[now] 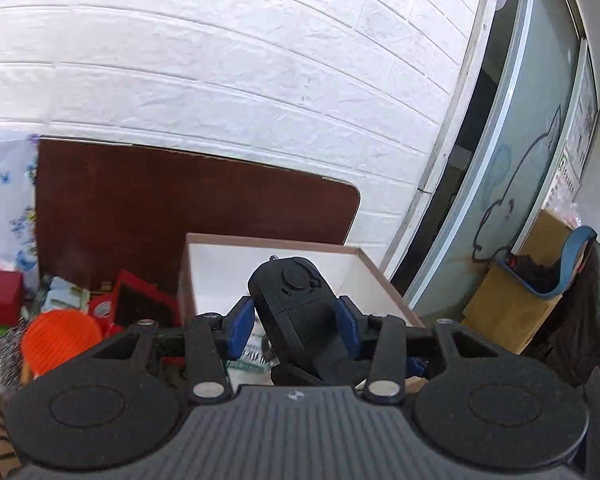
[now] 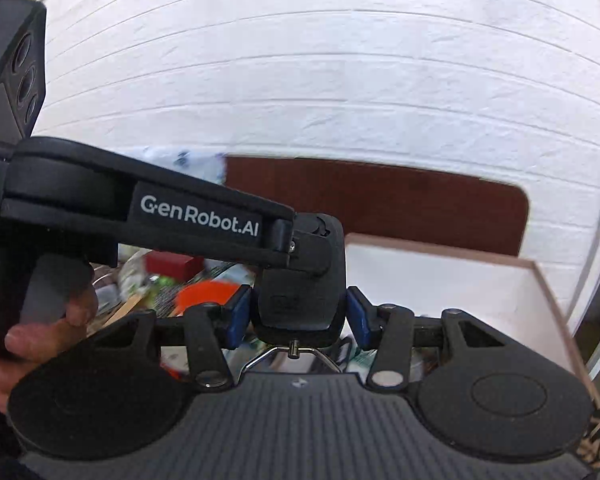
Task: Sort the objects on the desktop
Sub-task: 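Lower the key fob into the white box and open the left tool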
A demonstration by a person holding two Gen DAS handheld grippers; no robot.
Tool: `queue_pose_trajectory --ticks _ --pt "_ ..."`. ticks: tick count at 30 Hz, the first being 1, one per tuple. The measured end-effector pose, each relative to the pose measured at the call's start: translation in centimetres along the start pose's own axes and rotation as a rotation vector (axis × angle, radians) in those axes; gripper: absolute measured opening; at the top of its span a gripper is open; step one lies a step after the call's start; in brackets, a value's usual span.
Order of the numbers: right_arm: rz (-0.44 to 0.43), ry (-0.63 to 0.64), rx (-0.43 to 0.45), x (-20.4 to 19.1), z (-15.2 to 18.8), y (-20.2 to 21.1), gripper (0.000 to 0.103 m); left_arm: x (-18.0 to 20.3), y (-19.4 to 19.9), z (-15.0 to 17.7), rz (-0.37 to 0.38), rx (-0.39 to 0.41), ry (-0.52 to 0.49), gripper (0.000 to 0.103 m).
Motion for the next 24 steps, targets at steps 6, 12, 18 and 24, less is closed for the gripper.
queue_pose_trajectory --ticks 6,12,18,24 --pt "0.032 -0.014 -0.026 2.9 -0.6 -3.1 0.049 -0.2 -4.0 -0.7 0.015 -0.028 0.012 0.047" --pt "0.024 -0.073 -0.097 5.1 1.3 -6.2 0.049 -1.8 -8.2 0.5 0.009 -0.105 0.042 0.047" --pt "0.017 -0.110 -0.170 6.6 3.5 -9.2 0.049 -2.9 -11.7 1.9 0.005 -0.183 0.045 0.047" --pt "0.013 -0.132 -0.229 7.0 5.0 -10.9 0.049 -3.5 -13.8 2.8 -0.009 -0.233 0.037 0.047"
Point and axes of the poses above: each gripper's, at about its wrist camera, not at the fingertips, and y roughly against the way its jaws point, x to its right, z to its underside, the point moved 1 cm from there along -y, roughly the way its jaws point, and after that the axes turned 1 degree about y, right-handed, at the moved point
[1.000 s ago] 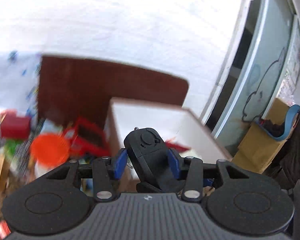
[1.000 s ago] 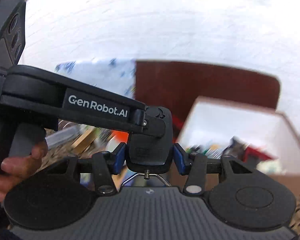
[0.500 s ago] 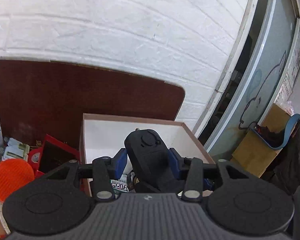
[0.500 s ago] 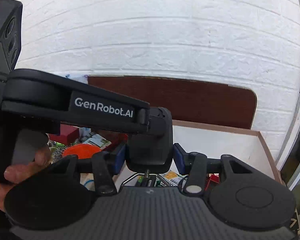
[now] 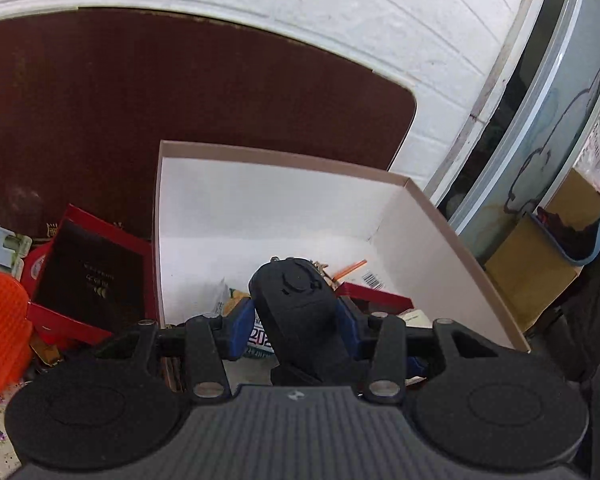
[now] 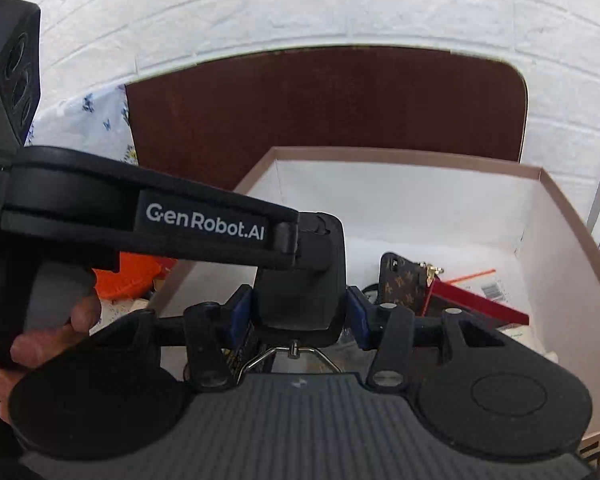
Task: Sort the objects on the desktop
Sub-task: 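Lower the key fob into the white box and open the left tool, then move the left tool back from the box to the pile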
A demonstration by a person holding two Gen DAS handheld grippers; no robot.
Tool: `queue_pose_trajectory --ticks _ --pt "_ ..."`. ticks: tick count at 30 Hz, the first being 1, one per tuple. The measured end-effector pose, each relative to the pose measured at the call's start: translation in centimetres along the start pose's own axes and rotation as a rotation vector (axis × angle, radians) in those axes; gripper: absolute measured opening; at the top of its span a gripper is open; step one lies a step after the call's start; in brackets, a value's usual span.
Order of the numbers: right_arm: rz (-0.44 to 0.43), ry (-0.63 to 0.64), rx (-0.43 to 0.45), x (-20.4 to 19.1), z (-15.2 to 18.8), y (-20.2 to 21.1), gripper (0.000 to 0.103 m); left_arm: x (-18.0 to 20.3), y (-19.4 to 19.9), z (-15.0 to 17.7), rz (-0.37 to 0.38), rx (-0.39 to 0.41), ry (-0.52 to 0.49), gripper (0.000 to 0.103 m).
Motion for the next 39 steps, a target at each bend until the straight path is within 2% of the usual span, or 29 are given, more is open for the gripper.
queue_pose_trajectory --ticks 5,6,8,9,10,13,15,18,20,26,39 --pt "0.000 -0.015 -0.030 0.2 0.3 -1.0 0.049 0.7 -0.3 0.2 -0.026 0.002 -0.068 0.046" --pt "0.002 -0.014 -0.035 0.2 0.3 -1.1 0.049 0.7 -0.3 0.3 -0.029 0.003 -0.077 0.050" --pt "0.004 -0.007 -0.046 -0.1 0.3 -1.2 0.050 0.8 -0.2 0.3 -0.003 0.009 -0.095 0.065" --pt "0.001 -0.005 -0.048 -0.1 0.3 -1.2 0.050 0.9 0.0 0.4 0.012 0.020 -0.101 0.078" --pt "0.003 0.001 -0.039 -0.2 0.4 -1.1 0.050 0.9 0.3 0.4 0.015 0.036 -0.107 0.084" --pt "0.019 0.013 -0.017 -0.2 0.1 -0.7 0.055 1.0 0.9 0.3 0.021 0.058 -0.110 0.088" --pt "0.022 0.012 -0.004 -0.1 0.0 -0.3 0.063 1.1 1.2 0.3 0.026 0.056 -0.105 0.091" --pt "0.066 0.017 0.013 -0.2 -0.2 0.2 0.077 1.5 1.7 0.7 0.028 0.064 -0.120 0.092" --pt "0.087 0.018 0.024 -0.2 0.0 0.5 0.082 1.8 2.0 1.0 0.022 0.069 -0.140 0.092" --pt "0.088 -0.003 0.013 -0.2 0.5 1.3 0.086 2.7 3.1 1.9 0.005 0.071 -0.169 0.092" --pt "0.090 -0.034 0.072 -1.8 1.8 6.3 0.089 4.6 8.1 4.5 -0.026 0.118 -0.190 0.093"
Point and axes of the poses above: each gripper's, at about its wrist camera, not at the fingertips, and y roughly against the way its jaws point, x to its right, z to its underside, the point moved 1 cm from there along -y, roughly the way its jaws point, and after that the axes turned 1 degree about y, right-handed, at the moved point
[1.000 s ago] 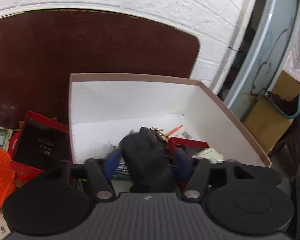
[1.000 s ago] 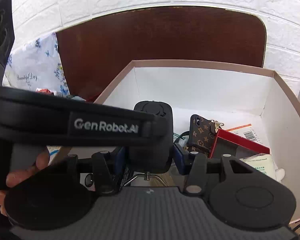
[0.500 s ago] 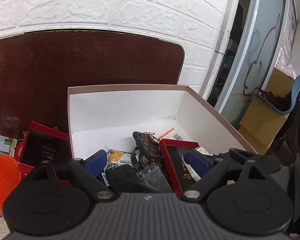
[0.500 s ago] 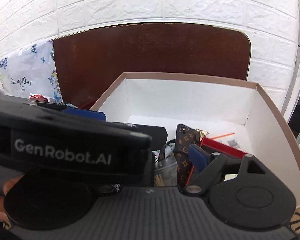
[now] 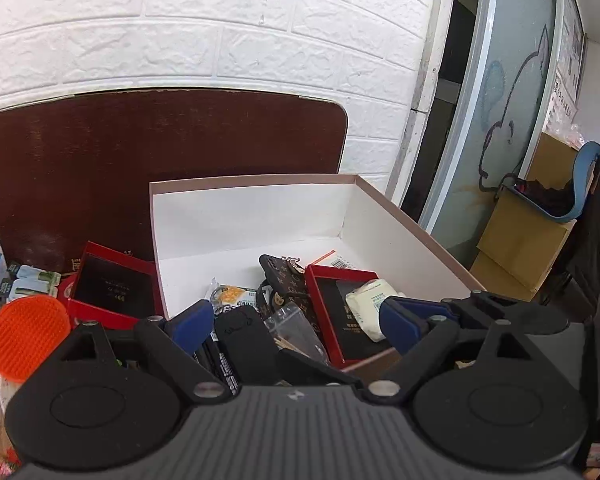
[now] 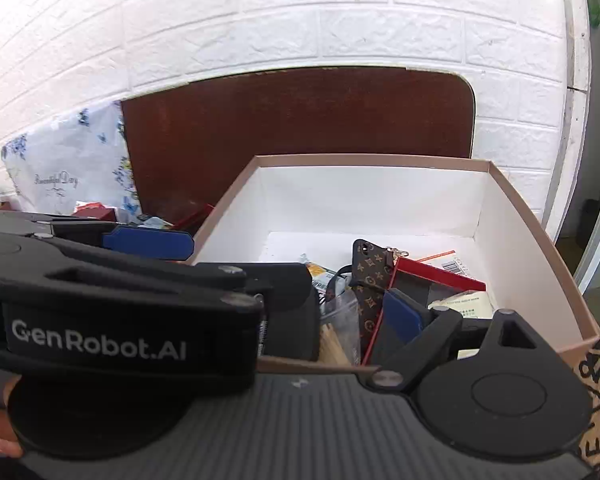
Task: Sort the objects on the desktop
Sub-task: 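Move the left tool back from the box to the pile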
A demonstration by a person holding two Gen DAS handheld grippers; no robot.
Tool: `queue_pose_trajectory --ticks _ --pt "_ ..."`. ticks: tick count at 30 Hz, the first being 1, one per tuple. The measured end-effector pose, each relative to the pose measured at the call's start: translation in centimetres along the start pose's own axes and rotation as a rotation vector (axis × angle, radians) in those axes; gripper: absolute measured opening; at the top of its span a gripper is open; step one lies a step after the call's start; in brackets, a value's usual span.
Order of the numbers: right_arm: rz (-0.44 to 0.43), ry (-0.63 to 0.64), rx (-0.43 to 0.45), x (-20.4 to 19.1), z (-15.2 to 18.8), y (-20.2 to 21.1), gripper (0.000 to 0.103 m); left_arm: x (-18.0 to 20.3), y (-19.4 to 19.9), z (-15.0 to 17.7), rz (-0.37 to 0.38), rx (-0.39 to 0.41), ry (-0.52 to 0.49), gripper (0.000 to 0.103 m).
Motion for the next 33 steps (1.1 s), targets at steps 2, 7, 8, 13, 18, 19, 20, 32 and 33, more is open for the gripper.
queue_pose_trajectory --ticks 2,7,8,13,18,19,20,32,33 --pt "0.000 0.004 0.010 -0.4 0.3 1.0 0.089 0.3 1.0 0.4 -0.008 0.006 0.006 0.093" --pt "-0.024 0.005 0.017 -1.7 1.0 3.0 0.089 0.3 3.3 1.7 -0.023 0.006 0.045 0.093" --pt "-0.032 0.006 0.014 -2.0 1.2 3.3 0.089 0.2 3.8 2.1 -0.027 0.007 0.055 0.093" --pt "-0.059 0.011 -0.003 -3.8 2.3 4.0 0.089 -0.7 5.6 3.9 -0.054 0.001 0.103 0.093" --pt "-0.107 0.002 -0.021 -5.9 3.9 4.3 0.089 -1.6 7.8 6.1 -0.107 0.010 0.134 0.093" --pt "-0.117 0.006 -0.026 -6.4 4.2 4.3 0.089 -2.0 8.3 6.7 -0.116 0.013 0.145 0.093" --pt "-0.128 0.011 -0.030 -6.9 4.7 4.3 0.089 -2.3 8.8 7.3 -0.122 0.013 0.156 0.093" --pt "-0.255 0.064 -0.173 -14.5 10.2 1.9 0.089 -8.0 12.2 14.8 -0.180 -0.033 0.301 0.092" --pt "-0.260 0.074 -0.182 -15.1 10.6 1.7 0.089 -8.5 12.4 15.2 -0.183 -0.041 0.302 0.092"
Point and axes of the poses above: each gripper's, at about its wrist camera, not at the fingertips, and y roughly against the way its jaws point, x to its right, z to its underside, the point moved 1 cm from there along -y, roughly the way its jaws point, and after that the axes turned 1 degree about y, right-handed, at the moved point
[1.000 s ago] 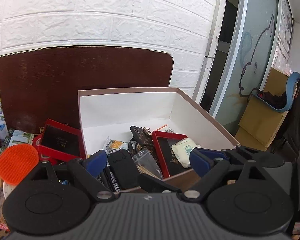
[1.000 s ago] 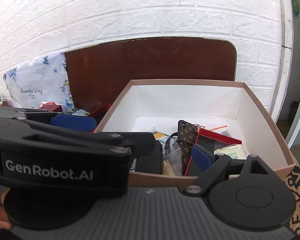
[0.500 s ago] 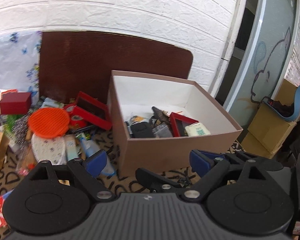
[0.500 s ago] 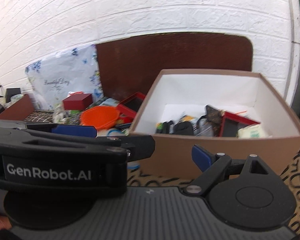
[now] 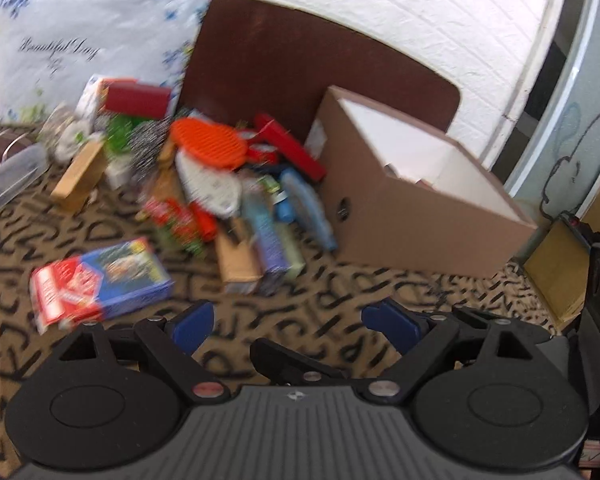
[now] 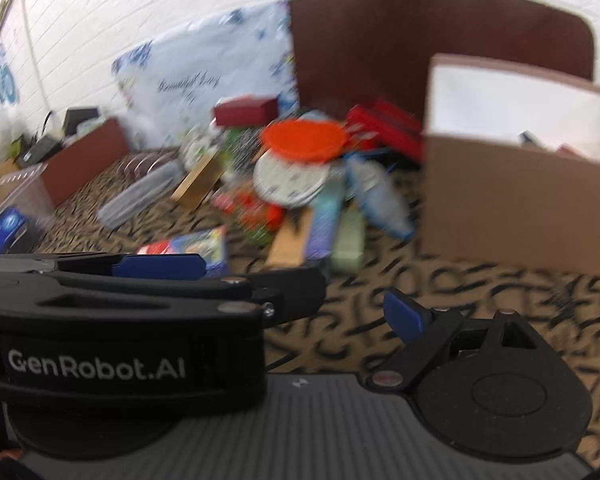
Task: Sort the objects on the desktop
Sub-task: 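Move the left tool back from the box to the pile, then grasp the red-and-blue playing card pack with the left tool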
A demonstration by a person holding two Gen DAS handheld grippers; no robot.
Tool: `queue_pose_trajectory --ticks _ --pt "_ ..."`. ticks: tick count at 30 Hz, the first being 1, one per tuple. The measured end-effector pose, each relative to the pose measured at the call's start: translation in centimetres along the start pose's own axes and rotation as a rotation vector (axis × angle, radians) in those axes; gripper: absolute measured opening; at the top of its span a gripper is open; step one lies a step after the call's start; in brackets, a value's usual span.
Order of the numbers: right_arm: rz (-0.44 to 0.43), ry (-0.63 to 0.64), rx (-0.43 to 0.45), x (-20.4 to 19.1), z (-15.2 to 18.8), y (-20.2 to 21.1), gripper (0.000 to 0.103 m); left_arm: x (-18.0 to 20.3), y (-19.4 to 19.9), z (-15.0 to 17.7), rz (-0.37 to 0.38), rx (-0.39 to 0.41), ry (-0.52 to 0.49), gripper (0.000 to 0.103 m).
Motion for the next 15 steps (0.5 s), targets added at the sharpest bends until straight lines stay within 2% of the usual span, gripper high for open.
queue_pose_trajectory --ticks 4,10,15 --pt "-0.010 0.048 -0.029 -1.8 0.6 -1.2 0.089 -2.9 0.8 -0.3 -0.042 0.009 -0.023 0.092" --pt "-0.027 0.055 -0.047 -2.7 0.6 -2.3 0.089 -8.0 0.3 -2.7 -0.113 0.008 0.002 0.092" --pt "-0.033 0.066 -0.089 -3.6 1.2 -3.4 0.089 -10.9 -1.6 -4.1 -0.094 -0.032 -0.009 0.092"
Point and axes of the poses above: each gripper's, at about its wrist camera, not at the fingertips, and y roughly against the way its jaws point, x to its right, z to its underside, the point moved 1 cm from there along -y, roughly the way its jaws point, and after that the axes turned 1 degree about y, right-handed, at the moved point
